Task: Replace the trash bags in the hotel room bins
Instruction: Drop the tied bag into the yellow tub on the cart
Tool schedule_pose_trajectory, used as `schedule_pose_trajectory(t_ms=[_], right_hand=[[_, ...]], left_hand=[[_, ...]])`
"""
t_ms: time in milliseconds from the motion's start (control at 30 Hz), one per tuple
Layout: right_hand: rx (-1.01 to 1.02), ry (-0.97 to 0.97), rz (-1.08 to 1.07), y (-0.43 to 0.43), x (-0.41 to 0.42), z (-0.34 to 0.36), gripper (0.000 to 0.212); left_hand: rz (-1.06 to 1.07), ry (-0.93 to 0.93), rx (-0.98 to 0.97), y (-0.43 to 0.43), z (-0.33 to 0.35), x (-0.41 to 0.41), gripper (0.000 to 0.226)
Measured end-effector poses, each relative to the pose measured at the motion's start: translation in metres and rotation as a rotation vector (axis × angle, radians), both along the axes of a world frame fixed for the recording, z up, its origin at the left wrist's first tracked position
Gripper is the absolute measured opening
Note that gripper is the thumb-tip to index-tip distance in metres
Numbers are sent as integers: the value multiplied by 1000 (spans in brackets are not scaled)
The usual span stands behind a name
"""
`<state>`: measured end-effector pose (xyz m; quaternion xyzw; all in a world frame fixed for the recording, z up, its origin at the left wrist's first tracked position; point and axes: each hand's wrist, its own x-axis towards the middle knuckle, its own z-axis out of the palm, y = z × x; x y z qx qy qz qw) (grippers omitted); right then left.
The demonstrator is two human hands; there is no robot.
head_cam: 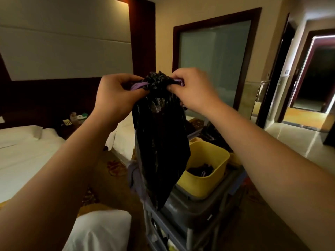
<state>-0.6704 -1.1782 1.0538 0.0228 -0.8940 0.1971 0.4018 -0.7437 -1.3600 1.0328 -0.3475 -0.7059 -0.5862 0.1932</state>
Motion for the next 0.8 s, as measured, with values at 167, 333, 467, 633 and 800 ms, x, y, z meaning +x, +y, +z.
schedule_pose_trajectory(t_ms=[167,333,467,633,800], right_hand=[[29,17,-35,72,-5,19,13],[21,31,-53,130,-15,25,14],[33,3,-90,167,-32,23,15],[18,-18,-74,207,-58,22,14],[-15,-86,-33,242,-86,6,12]], left_hand=[[-14,-9,-23,73,19,-9,22],[-22,9,-48,130,28,-22,23],[-34,-8,-68,167,25,-39,25],[-52,-3,-33,208,22,-67,22],[-51,24,-45,237,3,-93,20]])
